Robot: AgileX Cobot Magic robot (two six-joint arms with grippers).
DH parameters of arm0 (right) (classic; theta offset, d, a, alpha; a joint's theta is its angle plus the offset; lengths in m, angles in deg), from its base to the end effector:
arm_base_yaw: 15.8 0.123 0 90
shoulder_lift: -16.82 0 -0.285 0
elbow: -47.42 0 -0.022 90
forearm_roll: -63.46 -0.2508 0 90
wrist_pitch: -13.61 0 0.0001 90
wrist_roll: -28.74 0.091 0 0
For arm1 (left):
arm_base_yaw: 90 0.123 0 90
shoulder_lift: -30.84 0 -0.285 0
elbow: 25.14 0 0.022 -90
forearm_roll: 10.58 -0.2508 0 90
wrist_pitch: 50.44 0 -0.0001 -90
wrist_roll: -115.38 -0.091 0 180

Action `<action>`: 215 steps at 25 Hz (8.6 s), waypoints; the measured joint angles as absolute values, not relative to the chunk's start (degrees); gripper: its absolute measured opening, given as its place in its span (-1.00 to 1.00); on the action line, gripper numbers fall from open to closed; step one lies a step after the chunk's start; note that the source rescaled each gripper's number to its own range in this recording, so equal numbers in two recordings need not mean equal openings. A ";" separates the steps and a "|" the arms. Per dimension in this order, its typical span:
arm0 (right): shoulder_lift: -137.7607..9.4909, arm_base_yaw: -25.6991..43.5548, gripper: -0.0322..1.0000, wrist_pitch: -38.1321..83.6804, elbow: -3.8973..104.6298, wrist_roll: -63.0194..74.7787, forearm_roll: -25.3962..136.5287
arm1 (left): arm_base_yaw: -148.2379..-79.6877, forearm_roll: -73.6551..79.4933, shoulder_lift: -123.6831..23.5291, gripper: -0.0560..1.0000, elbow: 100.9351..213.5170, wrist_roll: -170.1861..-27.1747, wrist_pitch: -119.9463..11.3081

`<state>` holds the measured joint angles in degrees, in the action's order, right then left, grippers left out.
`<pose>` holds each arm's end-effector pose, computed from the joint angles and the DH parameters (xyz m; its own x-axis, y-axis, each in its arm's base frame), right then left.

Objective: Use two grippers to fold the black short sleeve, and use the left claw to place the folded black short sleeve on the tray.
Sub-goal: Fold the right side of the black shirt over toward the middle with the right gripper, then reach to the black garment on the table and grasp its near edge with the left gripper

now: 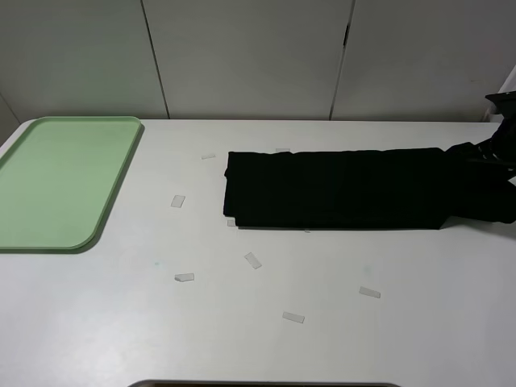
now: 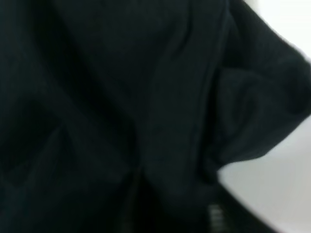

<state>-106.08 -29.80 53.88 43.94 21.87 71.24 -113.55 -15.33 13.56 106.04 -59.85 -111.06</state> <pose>0.3775 -0.1023 0.1431 -0.9774 0.0159 -0.2106 0.0452 0.9898 -0.1351 0.0219 -0.0024 0.2751 -0.5612 0.1984 -0.8036 0.3219 0.9467 0.0089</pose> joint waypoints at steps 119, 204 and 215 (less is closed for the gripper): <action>-104.12 -3.65 0.56 65.38 43.95 47.80 94.64 | -113.55 -15.33 13.56 0.96 106.04 -59.85 -111.07; -94.68 -10.12 1.00 75.94 55.21 26.54 59.90 | -113.55 -15.33 13.56 0.96 106.04 -59.85 -111.11; -86.87 -10.12 1.00 83.16 50.67 25.94 58.81 | -113.55 -15.33 13.56 0.96 106.04 -59.85 -111.11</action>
